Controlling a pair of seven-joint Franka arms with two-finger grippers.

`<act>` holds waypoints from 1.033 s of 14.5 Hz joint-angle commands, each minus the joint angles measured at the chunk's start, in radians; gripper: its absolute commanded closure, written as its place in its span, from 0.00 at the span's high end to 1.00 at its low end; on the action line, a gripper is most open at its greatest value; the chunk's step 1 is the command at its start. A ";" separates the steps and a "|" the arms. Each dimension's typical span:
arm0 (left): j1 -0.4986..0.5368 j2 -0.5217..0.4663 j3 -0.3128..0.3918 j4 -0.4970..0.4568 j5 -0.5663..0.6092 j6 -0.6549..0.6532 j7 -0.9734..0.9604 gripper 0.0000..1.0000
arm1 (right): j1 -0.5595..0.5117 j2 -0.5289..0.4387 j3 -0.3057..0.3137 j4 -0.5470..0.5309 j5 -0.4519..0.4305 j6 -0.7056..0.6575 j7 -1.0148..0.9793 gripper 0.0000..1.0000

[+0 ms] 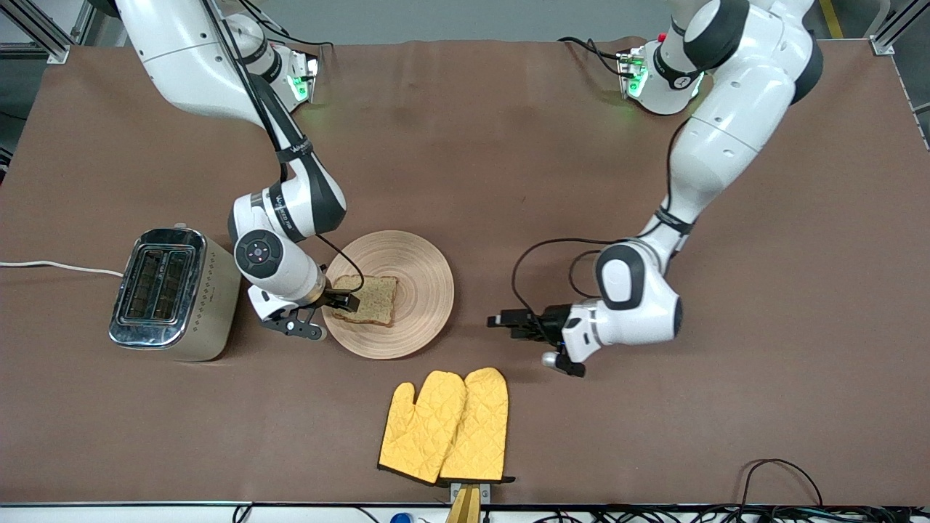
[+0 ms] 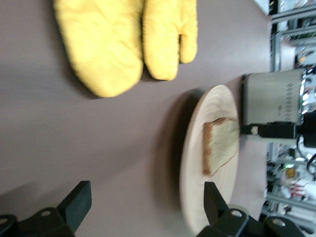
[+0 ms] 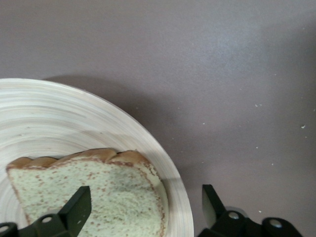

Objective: Move plate and put bread in toaster
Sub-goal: 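Release the plate with the left gripper while the right gripper reaches the bread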

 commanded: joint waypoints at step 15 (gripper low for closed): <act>0.296 -0.504 0.010 -0.033 0.865 -0.462 -0.074 1.00 | -0.003 -0.030 0.005 -0.051 0.015 -0.043 0.015 0.61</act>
